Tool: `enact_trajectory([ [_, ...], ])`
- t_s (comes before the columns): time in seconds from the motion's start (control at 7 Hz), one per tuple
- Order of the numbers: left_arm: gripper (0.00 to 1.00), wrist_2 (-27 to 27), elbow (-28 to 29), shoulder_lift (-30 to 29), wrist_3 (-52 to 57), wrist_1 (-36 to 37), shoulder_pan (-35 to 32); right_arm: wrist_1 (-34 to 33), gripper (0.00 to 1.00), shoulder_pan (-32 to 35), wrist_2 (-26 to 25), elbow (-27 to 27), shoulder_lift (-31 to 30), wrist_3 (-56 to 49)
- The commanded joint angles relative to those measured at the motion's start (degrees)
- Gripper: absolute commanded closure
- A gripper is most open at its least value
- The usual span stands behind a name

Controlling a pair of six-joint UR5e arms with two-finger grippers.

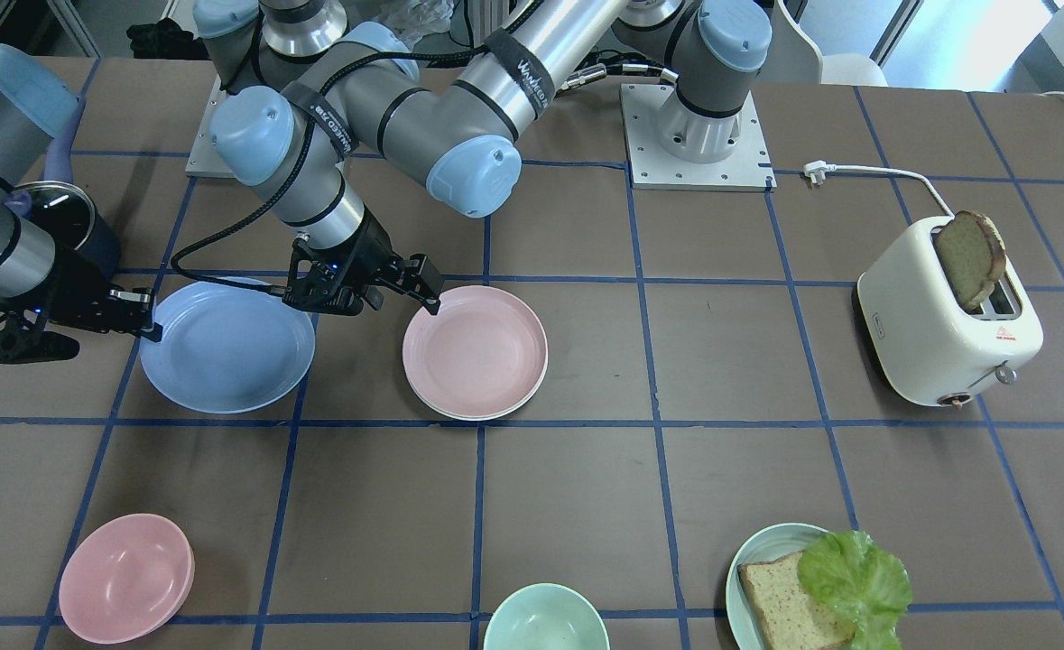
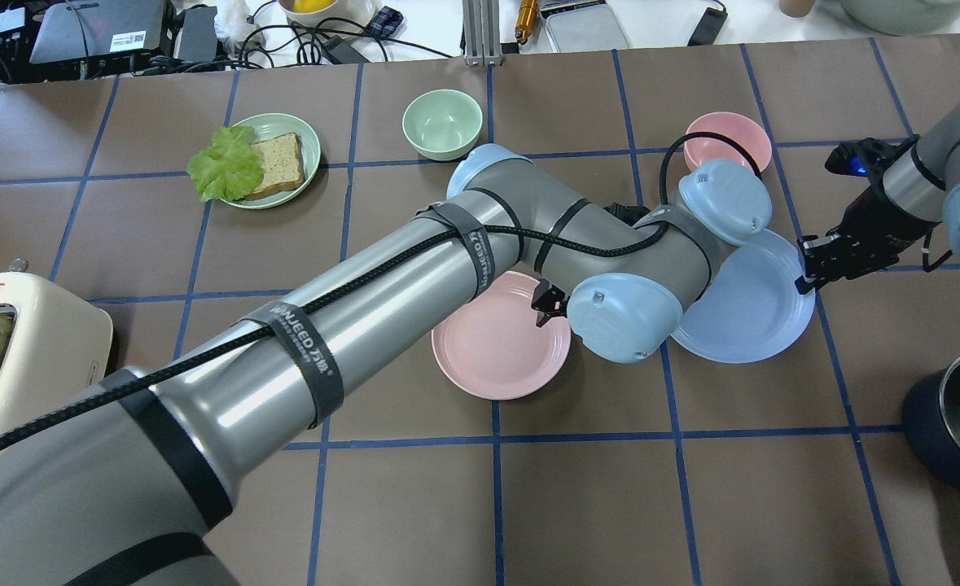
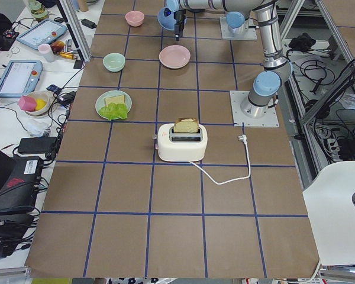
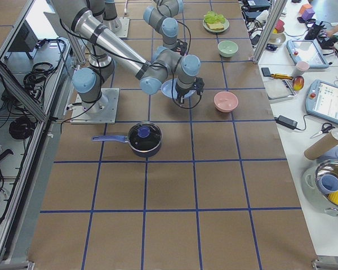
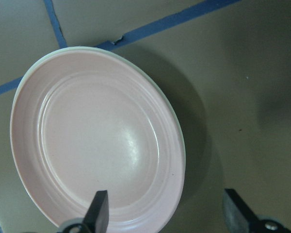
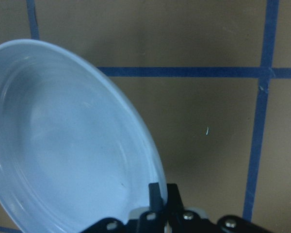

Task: Stack three plates with pink and blue
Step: 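Lift the left gripper away while the right carries the blue plate toward the pink plate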

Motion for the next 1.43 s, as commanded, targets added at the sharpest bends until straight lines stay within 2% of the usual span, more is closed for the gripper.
enact_trajectory([
  [0.0, 0.00, 0.0, -0.3, 5.2, 5.9, -1.0, 4.3, -2.4, 1.00, 2.4, 0.5, 2.6, -0.2, 4.1],
  [0.29, 0.00, -0.1, -0.3, 9.7, 13.2, -3.5, 10.6, -2.5, 1.00, 8.0, 0.6, 3.4, -0.5, 9.3],
  [0.57, 0.00, -1.0, -0.3, 13.7, 21.0, -4.1, 17.0, -2.7, 1.00, 8.7, 1.6, 2.5, -2.5, 12.3],
  [0.71, 0.00, -1.1, -0.4, 15.2, 23.4, -4.0, 19.4, -2.6, 1.00, 8.8, 2.8, 2.5, -2.5, 12.4],
  [0.86, 0.00, -1.2, -0.5, 16.8, 25.2, -4.0, 22.0, -2.1, 1.00, 9.6, 7.5, 2.7, -2.4, 16.4],
  [1.0, 0.00, -3.8, -0.5, 18.4, 26.9, -4.2, 24.3, -2.9, 1.00, 13.0, 7.5, 2.4, -2.3, 19.7],
  [1.29, 0.00, -4.9, -0.5, 21.3, 28.6, -6.4, 28.8, -5.5, 1.00, 19.6, 7.2, 1.6, -2.1, 28.8],
])
